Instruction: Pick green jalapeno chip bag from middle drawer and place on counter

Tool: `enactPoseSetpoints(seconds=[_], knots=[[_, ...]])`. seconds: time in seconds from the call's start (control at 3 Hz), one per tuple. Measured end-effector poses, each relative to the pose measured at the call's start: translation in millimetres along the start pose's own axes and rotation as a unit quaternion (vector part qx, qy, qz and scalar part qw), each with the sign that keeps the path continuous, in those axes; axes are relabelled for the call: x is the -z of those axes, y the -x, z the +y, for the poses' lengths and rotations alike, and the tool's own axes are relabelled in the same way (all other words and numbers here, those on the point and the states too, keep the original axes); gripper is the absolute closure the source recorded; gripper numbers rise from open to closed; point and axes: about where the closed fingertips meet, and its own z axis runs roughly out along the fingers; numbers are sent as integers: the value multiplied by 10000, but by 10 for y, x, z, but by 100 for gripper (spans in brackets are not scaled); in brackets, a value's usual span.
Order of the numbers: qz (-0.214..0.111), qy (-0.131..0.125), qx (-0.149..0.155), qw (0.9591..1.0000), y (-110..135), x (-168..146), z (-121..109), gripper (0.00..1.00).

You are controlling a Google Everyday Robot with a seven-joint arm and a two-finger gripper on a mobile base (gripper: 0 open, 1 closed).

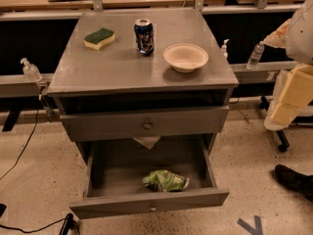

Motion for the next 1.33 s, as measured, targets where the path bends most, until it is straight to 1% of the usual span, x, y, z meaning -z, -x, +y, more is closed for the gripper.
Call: enactPoseSetpoints(seconds=[0.33,0.67,1.0,1.33], knots=[[-12,-9,8,10000,8,-1,-4,0],[-159,14,51,9999,80,-174,-12,0],[-737,588,212,9953,595,-1183,229,0],[-948,1334,393,9857,1067,-2439,685,0]])
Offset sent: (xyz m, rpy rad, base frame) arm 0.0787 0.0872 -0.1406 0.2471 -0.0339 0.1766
